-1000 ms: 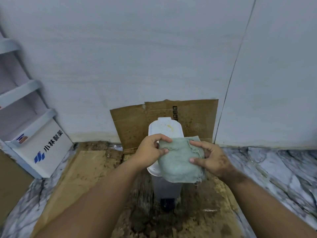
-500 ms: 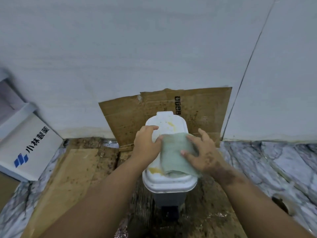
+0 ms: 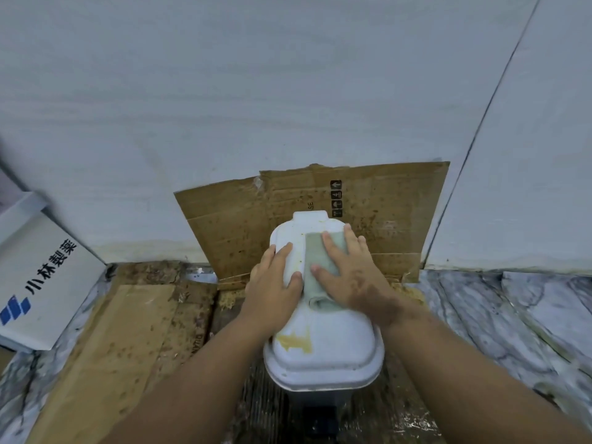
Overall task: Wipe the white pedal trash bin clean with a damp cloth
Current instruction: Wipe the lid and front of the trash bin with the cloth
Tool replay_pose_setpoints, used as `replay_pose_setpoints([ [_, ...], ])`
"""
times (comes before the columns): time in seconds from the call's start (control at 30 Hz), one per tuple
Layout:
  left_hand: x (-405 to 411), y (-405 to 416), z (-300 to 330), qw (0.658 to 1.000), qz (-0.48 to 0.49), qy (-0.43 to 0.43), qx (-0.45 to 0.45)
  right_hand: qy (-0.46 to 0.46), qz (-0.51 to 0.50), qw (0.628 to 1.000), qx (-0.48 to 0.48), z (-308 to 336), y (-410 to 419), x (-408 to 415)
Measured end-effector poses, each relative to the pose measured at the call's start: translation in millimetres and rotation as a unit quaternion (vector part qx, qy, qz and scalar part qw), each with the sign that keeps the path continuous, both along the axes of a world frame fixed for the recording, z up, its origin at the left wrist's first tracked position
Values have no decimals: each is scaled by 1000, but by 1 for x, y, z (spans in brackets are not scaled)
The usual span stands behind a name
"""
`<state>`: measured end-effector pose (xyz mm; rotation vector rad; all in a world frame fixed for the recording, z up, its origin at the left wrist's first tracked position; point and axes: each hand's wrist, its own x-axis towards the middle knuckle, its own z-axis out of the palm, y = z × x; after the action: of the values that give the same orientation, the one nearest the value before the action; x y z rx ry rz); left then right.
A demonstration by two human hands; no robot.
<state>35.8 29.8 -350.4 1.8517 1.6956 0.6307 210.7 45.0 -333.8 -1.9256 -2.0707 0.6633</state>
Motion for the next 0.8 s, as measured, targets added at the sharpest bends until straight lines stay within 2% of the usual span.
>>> replay_pose_setpoints([
  [0.1, 0, 2, -1, 1000, -3, 15, -15, -27, 11, 1000, 5, 1, 55, -1],
  [0.2, 0, 4, -3, 1000, -2, 13, -12, -26, 11, 999, -31, 14, 100, -4],
  [0.37, 0, 2, -1, 1000, 1, 8, -10, 13, -11, 999, -34, 22, 123, -5],
  [0.43, 0, 1, -2, 1000, 0, 14, -5, 35, -12, 999, -10, 14, 110, 2],
  [0.53, -1, -1, -3, 1000, 2, 15, -5, 133, -4, 991, 32, 6, 68, 14],
  [0.67, -1, -2, -2, 1000, -1, 8, -5, 259, -12, 966, 15, -9, -16, 28],
  [0.8, -1, -3, -2, 1000, 3, 4, -5, 223, -16, 974, 18, -17, -88, 23],
])
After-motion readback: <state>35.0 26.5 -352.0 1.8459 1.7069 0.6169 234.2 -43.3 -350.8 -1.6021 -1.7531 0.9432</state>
